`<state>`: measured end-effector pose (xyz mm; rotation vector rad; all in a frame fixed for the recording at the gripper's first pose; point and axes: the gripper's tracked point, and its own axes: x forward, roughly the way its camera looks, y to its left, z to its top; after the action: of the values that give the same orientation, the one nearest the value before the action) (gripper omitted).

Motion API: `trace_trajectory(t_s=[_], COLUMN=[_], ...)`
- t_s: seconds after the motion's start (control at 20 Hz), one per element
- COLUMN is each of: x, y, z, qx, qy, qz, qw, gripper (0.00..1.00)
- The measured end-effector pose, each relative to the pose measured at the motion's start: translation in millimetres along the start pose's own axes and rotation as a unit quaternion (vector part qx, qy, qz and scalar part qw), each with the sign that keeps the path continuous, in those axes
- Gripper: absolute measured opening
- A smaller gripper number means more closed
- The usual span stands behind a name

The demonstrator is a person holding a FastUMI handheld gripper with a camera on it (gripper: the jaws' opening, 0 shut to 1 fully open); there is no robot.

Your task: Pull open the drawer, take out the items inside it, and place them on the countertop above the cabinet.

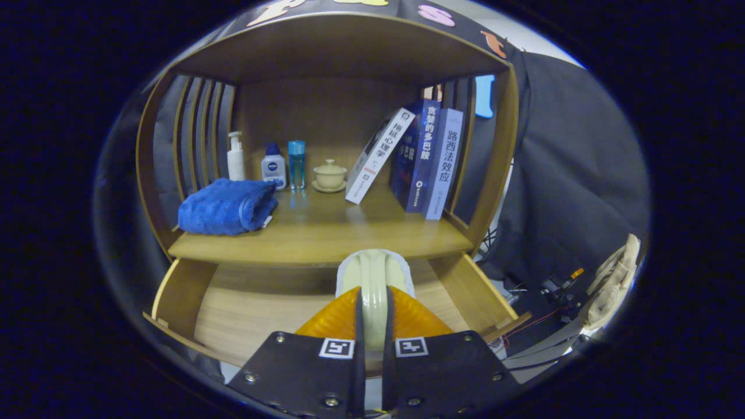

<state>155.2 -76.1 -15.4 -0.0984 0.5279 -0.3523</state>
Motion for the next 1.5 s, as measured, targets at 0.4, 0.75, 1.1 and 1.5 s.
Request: trace_trajectory(t_s=[0.4,0.75,1.1,1.5], x=[-9,39,90,125], y=[8,46,70,76], z=[59,91,69,57], qx=[-0.014,-0.011,-0.010,-0.013], qy=[-0.040,-0.038,0.007,0.029], qz=[-0.011,0.008,0.035,0.050], qw=[0.999,0.999,0.999,0.998], gripper=[0.11,0.12,0.11,0.12])
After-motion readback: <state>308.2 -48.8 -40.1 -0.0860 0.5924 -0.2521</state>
